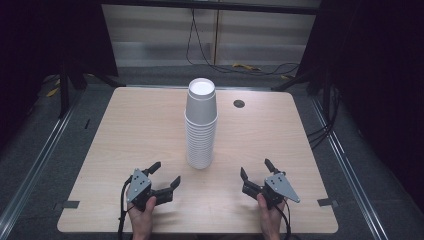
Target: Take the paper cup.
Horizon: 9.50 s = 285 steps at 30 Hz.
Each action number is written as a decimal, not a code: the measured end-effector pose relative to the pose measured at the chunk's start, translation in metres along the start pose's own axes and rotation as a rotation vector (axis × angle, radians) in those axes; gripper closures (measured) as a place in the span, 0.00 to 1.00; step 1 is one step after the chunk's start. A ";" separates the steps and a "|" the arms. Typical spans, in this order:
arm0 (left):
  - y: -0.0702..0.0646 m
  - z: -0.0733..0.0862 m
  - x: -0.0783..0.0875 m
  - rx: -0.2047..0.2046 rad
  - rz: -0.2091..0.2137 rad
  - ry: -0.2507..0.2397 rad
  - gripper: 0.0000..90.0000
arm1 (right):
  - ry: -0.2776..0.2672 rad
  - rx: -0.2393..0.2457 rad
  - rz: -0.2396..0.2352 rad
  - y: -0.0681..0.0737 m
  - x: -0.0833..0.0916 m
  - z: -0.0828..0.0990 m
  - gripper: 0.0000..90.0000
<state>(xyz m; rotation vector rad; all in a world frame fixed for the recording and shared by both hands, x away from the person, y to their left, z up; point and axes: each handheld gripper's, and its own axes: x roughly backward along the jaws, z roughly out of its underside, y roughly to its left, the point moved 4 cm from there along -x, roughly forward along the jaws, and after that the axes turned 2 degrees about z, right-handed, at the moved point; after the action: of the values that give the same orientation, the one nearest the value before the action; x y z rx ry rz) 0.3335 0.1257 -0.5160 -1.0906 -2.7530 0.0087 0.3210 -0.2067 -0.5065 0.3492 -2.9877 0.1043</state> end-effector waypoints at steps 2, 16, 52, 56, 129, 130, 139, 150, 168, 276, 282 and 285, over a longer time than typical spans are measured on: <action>0.000 0.000 0.000 -0.006 0.005 0.009 0.17 | 0.021 -0.020 -0.019 -0.001 0.001 0.000 0.14; 0.000 0.000 0.000 0.002 0.001 0.003 0.17 | 0.040 -0.028 -0.108 0.003 -0.002 0.000 0.14; -0.001 0.000 0.000 -0.011 0.017 -0.001 0.17 | 0.030 -0.024 -0.379 0.031 -0.013 -0.056 0.15; -0.001 0.000 0.000 -0.012 0.016 -0.001 0.17 | 0.032 -0.018 -0.394 0.035 -0.015 -0.062 0.15; -0.002 0.000 0.000 -0.021 0.035 0.009 0.17 | -0.006 0.006 -0.655 0.041 -0.057 -0.192 0.18; -0.002 0.000 0.000 -0.021 0.035 0.009 0.18 | -0.006 0.006 -0.655 0.041 -0.057 -0.192 0.18; -0.002 0.000 -0.001 -0.022 0.038 0.012 0.17 | 0.009 0.032 -0.686 0.045 -0.068 -0.207 0.16; -0.003 0.000 -0.001 -0.023 0.040 0.011 0.17 | 0.004 0.050 -0.688 0.056 -0.082 -0.229 0.15; -0.002 0.000 0.000 -0.022 0.040 0.004 0.17 | 0.062 0.065 -0.712 0.068 -0.104 -0.239 0.15; -0.002 0.000 0.000 -0.027 0.052 0.002 0.17 | -0.150 -0.135 -0.759 0.048 -0.085 -0.283 0.26; -0.002 0.000 0.000 -0.019 0.052 0.001 0.17 | -0.160 -0.130 -0.769 0.044 -0.078 -0.283 0.26; -0.002 0.000 0.000 -0.018 0.053 0.000 0.17 | -0.166 -0.135 -0.767 0.041 -0.075 -0.282 0.26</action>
<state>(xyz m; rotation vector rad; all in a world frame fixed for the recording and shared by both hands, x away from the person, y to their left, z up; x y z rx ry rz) 0.3319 0.1243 -0.5159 -1.1683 -2.7282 -0.0089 0.4186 -0.1264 -0.2399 1.4910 -2.7549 -0.2115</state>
